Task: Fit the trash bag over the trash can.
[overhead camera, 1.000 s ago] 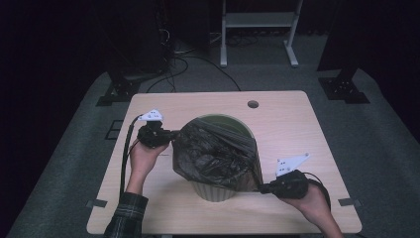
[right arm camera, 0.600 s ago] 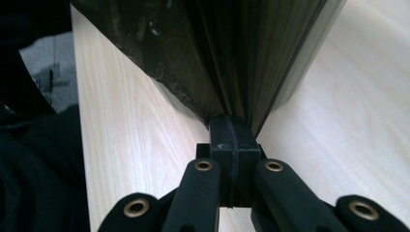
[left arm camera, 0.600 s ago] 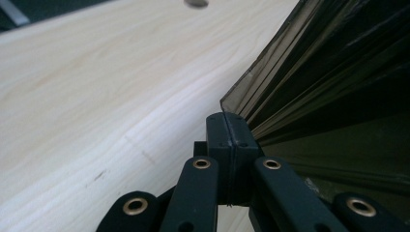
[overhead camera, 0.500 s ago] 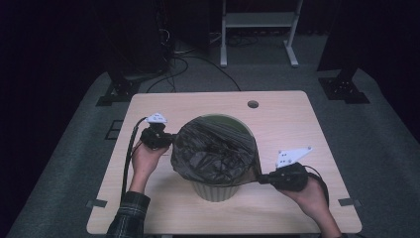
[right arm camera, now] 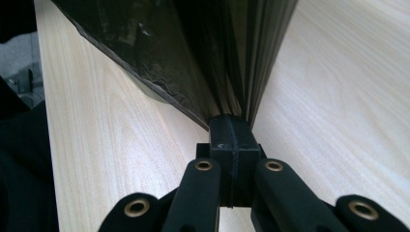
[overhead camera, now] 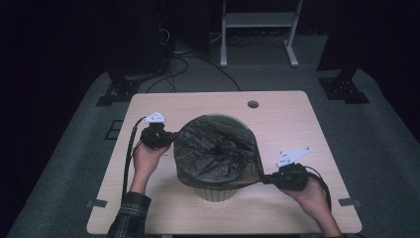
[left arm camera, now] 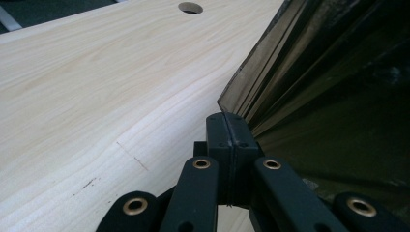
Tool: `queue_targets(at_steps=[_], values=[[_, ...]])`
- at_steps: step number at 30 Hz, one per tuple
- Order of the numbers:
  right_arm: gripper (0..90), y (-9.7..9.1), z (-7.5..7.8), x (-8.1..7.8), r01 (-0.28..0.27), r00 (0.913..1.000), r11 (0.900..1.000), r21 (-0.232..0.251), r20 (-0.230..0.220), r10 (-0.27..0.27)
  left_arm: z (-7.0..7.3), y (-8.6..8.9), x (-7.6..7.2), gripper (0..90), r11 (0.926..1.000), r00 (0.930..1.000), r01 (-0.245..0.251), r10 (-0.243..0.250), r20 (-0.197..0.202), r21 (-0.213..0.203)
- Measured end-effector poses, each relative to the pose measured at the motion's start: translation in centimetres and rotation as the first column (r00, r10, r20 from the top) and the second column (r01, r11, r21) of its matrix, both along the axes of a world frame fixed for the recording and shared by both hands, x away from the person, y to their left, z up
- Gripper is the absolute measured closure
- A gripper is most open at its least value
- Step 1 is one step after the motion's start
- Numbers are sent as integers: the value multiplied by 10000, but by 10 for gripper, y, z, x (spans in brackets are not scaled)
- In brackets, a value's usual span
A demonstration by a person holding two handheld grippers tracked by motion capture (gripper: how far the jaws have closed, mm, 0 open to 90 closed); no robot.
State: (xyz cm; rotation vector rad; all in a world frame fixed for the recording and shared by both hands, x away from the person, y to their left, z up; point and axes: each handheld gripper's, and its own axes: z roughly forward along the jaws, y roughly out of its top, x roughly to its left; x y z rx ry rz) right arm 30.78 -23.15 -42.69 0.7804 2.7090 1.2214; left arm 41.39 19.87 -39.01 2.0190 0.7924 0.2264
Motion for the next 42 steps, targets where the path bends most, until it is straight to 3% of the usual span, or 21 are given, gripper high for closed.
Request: queue_targets(at_steps=[2, 4, 11, 15, 17, 18, 20, 23, 32, 42], values=[[900, 0, 1, 0, 38, 10000, 10000, 19, 23, -38, -3, -1, 2, 900, 10000, 9999, -16, 16, -130, -39], [900, 2, 4, -1, -55, 9999, 9999, 85, 97, 54, -9, -2, 5, 900, 9997, 9995, -86, 92, -312, 211], [900, 6, 22, -4, -161, 9975, 9988, 467, 693, 129, -35, -2, 10, 900, 9982, 9951, -212, 264, -949, 560], [900, 8, 23, -3, -57, 9970, 9991, 420, 780, 25, -35, -3, 11, 900, 9982, 9949, -230, 282, -963, 547], [900, 8, 18, 1, 60, 9983, 10000, 7, 576, -60, -29, -4, 10, 900, 9983, 9965, -164, 209, -811, 562], [900, 9, 11, 3, 117, 9991, 9990, -429, 412, -99, -27, -5, 9, 900, 9980, 9968, -180, 225, -762, 598], [900, 9, -1, 4, 33, 10000, 9973, -740, 80, -27, -22, -5, 8, 900, 9976, 9977, -177, 219, -634, 667], [900, 9, -14, 3, -71, 9998, 9971, -753, -197, 56, -22, -4, 9, 900, 9967, 9974, -194, 248, -678, 791], [900, 10, -14, 1, -192, 9996, 9971, -739, -208, 177, -48, 1, 11, 900, 9921, 9918, -352, 495, -1176, 1205], [900, 10, -24, 4, -156, 9988, 9958, -903, -472, 114, -60, 7, 12, 899, 9854, 9874, -494, 728, -1406, 1631]])
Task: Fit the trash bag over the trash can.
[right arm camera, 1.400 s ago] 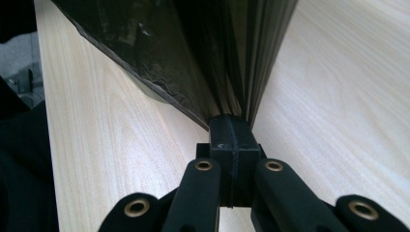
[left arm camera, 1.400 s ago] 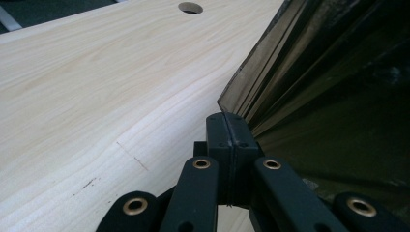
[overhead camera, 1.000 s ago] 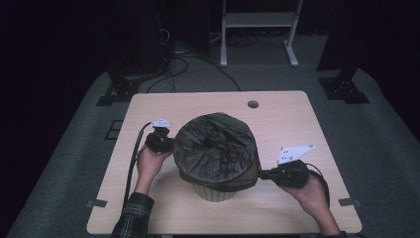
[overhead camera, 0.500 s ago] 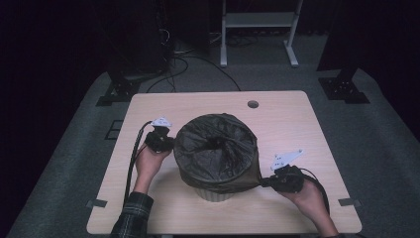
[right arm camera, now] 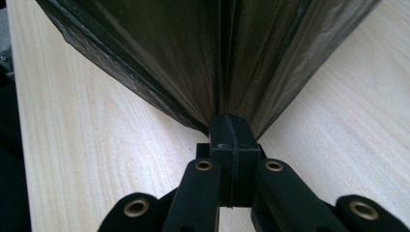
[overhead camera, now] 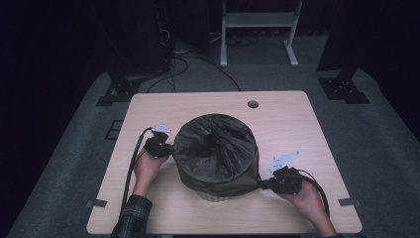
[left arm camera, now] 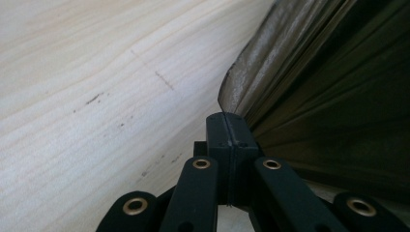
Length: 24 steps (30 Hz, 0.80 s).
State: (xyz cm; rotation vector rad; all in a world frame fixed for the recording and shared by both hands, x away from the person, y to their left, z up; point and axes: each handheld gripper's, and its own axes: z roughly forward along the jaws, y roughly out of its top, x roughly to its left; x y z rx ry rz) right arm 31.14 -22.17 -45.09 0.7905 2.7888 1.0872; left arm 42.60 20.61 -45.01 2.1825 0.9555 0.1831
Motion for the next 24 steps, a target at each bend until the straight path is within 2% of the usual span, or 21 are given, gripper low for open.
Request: queue_targets(at_steps=[7, 12, 13, 16, 18, 21, 24], values=[[900, -2, -5, 2, 53, 9999, 9999, -150, -95, -54, -5, -2, 0, 899, 9994, 9999, 50, -46, -127, 334], [899, -4, -6, 2, 99, 9999, 9998, -193, -50, -100, -3, -1, -1, 891, 9997, 10000, 20, -19, -43, 255], [898, -4, -5, 2, 143, 9999, 9998, -167, -15, -144, -1, 0, -1, 851, 9996, 10000, -2, 2, -8, 280], [692, -7, -2, 2, 416, 9990, 9991, -15, 146, -416, 6, 4, -3, 699, 9999, 9998, -130, 130, 117, 12], [623, -10, 2, 1, 565, 9982, 9984, 98, 198, -567, 13, 8, -6, 603, 9997, 9995, -170, 174, 253, -185], [573, -16, 13, -2, 686, 9963, 9962, 531, 479, -712, 28, 18, -12, 493, 9984, 9982, -212, 242, 556, -532], [563, -23, 32, -6, 826, 9926, 9907, 1077, 796, -914, 49, 27, -20, 450, 9972, 9970, -105, 162, 760, -744]])
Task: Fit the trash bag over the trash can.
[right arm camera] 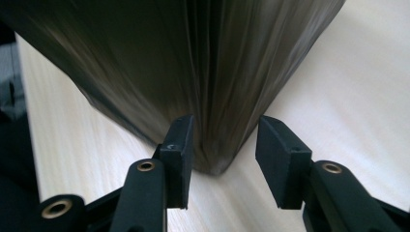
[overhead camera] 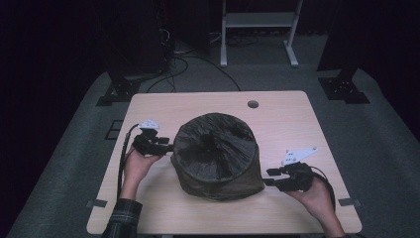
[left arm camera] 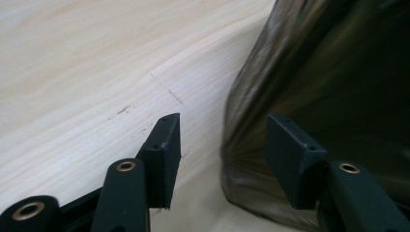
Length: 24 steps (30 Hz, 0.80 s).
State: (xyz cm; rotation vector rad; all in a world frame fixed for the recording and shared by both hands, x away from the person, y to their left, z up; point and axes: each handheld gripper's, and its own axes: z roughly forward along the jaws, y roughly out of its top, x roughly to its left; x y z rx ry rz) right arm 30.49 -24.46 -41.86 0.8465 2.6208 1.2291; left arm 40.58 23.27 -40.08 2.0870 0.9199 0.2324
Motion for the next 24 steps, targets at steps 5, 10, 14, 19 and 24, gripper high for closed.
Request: queue_targets(at_steps=[5, 10, 14, 19, 24], values=[[546, -2, 34, -5, -39, 9987, 9977, 682, 508, 4, 42, 8, -14, 449, 9980, 9972, 288, -249, 699, -559], [537, 1, 63, -5, -91, 9952, 9954, 958, 975, -3, 72, 8, -23, 457, 9933, 9907, 713, -599, 1225, -912], [537, 6, 84, -4, -191, 9918, 9930, 1162, 1281, 41, 95, -1, -32, 461, 9888, 9805, 1160, -990, 1696, -934], [537, 18, 106, -2, -577, 9867, 9891, 1354, 1584, 358, 115, -18, -41, 467, 9801, 9654, 1778, -1562, 2090, -886], [518, 39, 123, 4, -1004, 9828, 9855, 1370, 1677, 768, 124, -40, -45, 466, 9712, 9519, 2301, -2116, 2216, -613]])
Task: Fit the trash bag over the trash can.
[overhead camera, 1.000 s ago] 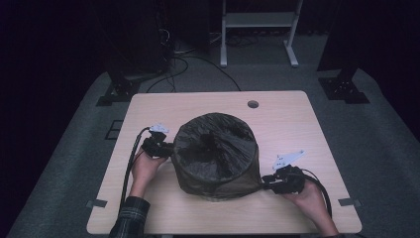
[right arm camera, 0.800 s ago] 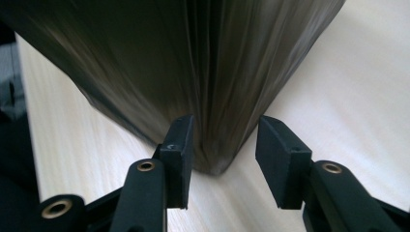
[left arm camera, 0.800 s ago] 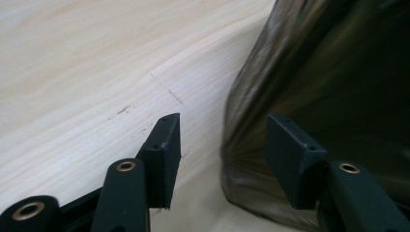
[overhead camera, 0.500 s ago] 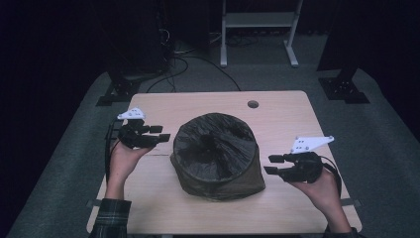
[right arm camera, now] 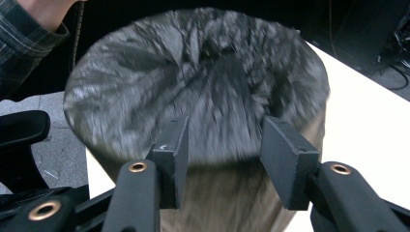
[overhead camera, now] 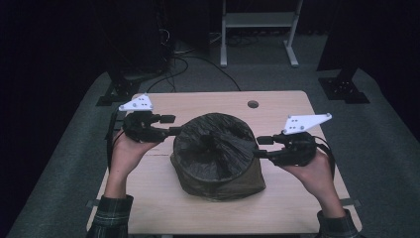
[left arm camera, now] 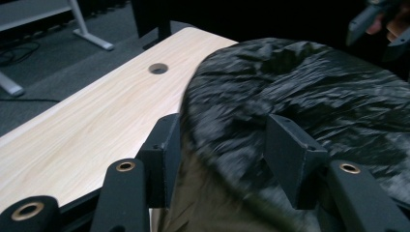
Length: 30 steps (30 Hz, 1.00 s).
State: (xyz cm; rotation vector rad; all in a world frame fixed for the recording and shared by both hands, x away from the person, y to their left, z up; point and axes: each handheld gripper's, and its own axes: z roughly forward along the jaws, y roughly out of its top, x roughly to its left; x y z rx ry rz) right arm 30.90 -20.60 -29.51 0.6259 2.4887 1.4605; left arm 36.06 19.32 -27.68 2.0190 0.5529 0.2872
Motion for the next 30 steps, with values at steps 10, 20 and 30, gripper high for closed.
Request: queue_targets(at_steps=[10, 20, 30], values=[[478, 39, 5, 22, -381, 9992, 9981, -485, -98, 376, -7, -38, 5, 438, 9942, 9987, 500, -510, 81, 948], [467, 52, -4, 37, -361, 9985, 9946, -968, -446, 319, -16, -62, 10, 407, 9799, 9986, 463, -502, 148, 1940], [710, 57, -8, 37, -447, 9981, 9893, -1390, -477, 384, -19, -75, 12, 747, 9486, 9980, 371, -513, 369, 3144]])
